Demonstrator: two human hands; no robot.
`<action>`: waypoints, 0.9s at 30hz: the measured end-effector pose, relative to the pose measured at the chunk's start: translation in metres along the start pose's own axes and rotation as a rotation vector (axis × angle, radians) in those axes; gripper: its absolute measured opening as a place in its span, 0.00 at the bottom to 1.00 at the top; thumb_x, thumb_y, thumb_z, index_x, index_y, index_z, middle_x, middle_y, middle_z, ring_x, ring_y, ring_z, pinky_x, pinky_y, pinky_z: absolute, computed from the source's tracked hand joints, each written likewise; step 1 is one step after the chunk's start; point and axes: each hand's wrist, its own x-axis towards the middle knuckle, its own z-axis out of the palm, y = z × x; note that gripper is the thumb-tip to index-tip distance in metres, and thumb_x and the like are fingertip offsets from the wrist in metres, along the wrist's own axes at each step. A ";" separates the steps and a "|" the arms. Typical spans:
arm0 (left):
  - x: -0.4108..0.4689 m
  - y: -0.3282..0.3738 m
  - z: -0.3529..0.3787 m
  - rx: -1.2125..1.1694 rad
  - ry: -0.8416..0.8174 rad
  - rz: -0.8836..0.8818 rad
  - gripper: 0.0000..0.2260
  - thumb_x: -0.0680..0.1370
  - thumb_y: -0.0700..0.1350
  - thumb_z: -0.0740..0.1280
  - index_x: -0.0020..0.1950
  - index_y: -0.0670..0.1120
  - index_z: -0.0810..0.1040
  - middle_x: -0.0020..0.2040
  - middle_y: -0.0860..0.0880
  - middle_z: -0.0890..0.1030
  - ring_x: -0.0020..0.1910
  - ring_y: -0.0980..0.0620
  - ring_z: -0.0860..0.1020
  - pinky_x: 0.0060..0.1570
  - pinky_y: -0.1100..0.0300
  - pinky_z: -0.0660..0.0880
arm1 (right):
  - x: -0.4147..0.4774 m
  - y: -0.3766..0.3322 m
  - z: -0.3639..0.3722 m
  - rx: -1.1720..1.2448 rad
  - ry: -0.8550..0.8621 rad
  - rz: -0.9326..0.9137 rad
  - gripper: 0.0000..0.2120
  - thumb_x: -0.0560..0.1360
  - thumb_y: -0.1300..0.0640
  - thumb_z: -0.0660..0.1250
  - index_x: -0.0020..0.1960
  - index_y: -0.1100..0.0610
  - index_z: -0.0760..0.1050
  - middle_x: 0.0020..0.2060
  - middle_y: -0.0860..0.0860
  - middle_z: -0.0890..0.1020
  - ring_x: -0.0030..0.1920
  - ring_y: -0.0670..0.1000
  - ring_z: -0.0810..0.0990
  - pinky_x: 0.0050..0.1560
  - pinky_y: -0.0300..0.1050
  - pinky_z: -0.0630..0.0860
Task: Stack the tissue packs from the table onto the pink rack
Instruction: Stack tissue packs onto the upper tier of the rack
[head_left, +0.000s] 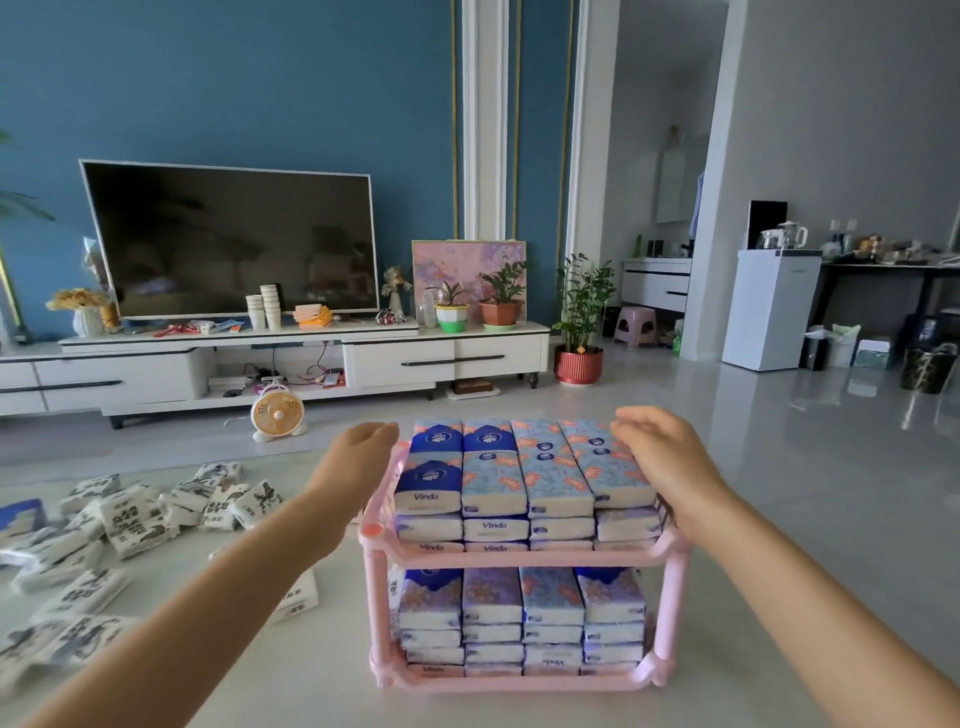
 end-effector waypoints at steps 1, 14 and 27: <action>-0.006 -0.008 -0.012 0.016 0.011 0.038 0.14 0.82 0.46 0.56 0.64 0.44 0.71 0.58 0.46 0.76 0.56 0.48 0.73 0.62 0.52 0.68 | -0.009 0.000 -0.001 0.036 0.039 -0.061 0.09 0.77 0.60 0.62 0.56 0.55 0.75 0.53 0.51 0.79 0.56 0.52 0.77 0.59 0.48 0.72; -0.039 -0.047 -0.066 -0.330 -0.085 0.067 0.12 0.82 0.40 0.52 0.58 0.43 0.74 0.56 0.44 0.79 0.55 0.49 0.76 0.58 0.54 0.68 | -0.096 -0.006 0.030 0.033 -0.041 -0.409 0.09 0.73 0.65 0.63 0.42 0.53 0.77 0.40 0.44 0.82 0.44 0.39 0.78 0.46 0.25 0.70; 0.030 0.000 0.023 -0.290 -0.121 -0.307 0.22 0.80 0.52 0.57 0.69 0.39 0.65 0.52 0.39 0.75 0.45 0.42 0.74 0.41 0.51 0.71 | 0.021 0.014 -0.033 0.367 -0.029 0.229 0.13 0.79 0.54 0.58 0.59 0.59 0.73 0.58 0.58 0.78 0.55 0.54 0.77 0.59 0.46 0.72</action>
